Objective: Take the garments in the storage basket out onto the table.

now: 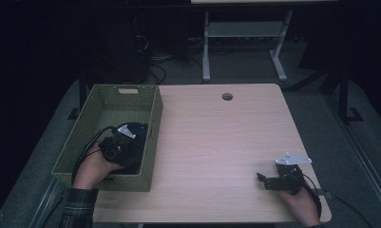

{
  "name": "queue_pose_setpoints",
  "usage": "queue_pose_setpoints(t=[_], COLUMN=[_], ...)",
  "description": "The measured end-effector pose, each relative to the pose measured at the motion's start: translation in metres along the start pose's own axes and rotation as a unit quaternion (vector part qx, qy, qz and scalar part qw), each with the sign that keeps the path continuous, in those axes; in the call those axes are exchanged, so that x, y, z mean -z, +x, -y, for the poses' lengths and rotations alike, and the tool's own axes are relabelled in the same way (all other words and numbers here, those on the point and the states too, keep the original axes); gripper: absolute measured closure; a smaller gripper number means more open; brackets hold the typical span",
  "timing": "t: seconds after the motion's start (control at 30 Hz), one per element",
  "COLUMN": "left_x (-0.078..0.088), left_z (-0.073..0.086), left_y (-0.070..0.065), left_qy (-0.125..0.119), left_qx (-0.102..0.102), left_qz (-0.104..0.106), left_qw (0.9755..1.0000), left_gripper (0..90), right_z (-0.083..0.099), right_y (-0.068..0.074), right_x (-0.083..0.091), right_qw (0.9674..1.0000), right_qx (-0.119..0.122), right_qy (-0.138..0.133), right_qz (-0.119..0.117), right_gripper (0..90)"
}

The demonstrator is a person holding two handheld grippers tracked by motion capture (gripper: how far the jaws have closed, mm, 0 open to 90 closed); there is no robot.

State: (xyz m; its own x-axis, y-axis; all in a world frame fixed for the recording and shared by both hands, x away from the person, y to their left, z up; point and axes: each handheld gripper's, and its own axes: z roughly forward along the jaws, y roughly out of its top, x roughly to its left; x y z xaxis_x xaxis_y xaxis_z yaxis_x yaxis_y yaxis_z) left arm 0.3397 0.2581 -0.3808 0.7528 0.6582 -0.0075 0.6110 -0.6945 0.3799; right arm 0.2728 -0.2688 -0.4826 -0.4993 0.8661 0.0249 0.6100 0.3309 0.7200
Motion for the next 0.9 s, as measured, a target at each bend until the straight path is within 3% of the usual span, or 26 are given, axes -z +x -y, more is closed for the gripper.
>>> queue_pose_setpoints(t=[0.2, 0.3, 0.6, 0.9], left_x=[0.003, 0.004, 0.022, 0.038], left_z=[0.001, 0.001, 0.003, -0.002], left_y=[0.001, 0.003, 0.009, 0.013], left_qy=[-0.008, -0.012, -0.047, -0.053], left_qx=[-0.001, 0.009, 0.029, 0.037], left_qz=[0.017, 0.019, 0.014, 0.022], left_qw=[0.9998, 0.9997, 0.9984, 0.9977], left_gripper=[69.9, 75.8, 78.3, 78.5], right_z=[0.000, 0.000, 0.000, 0.000], right_y=[0.000, 0.000, 0.000, 0.000], right_x=[0.000, 0.000, 0.000, 0.000], right_qw=[1.0000, 1.0000, 1.0000, 1.0000], right_qx=[0.000, 0.000, 0.000, 0.000], right_qy=[0.000, 0.000, 0.000, 0.000], right_qz=[0.000, 0.000, 0.000, 0.000], right_gripper=[11.0, 11.0, 11.0, 11.0])
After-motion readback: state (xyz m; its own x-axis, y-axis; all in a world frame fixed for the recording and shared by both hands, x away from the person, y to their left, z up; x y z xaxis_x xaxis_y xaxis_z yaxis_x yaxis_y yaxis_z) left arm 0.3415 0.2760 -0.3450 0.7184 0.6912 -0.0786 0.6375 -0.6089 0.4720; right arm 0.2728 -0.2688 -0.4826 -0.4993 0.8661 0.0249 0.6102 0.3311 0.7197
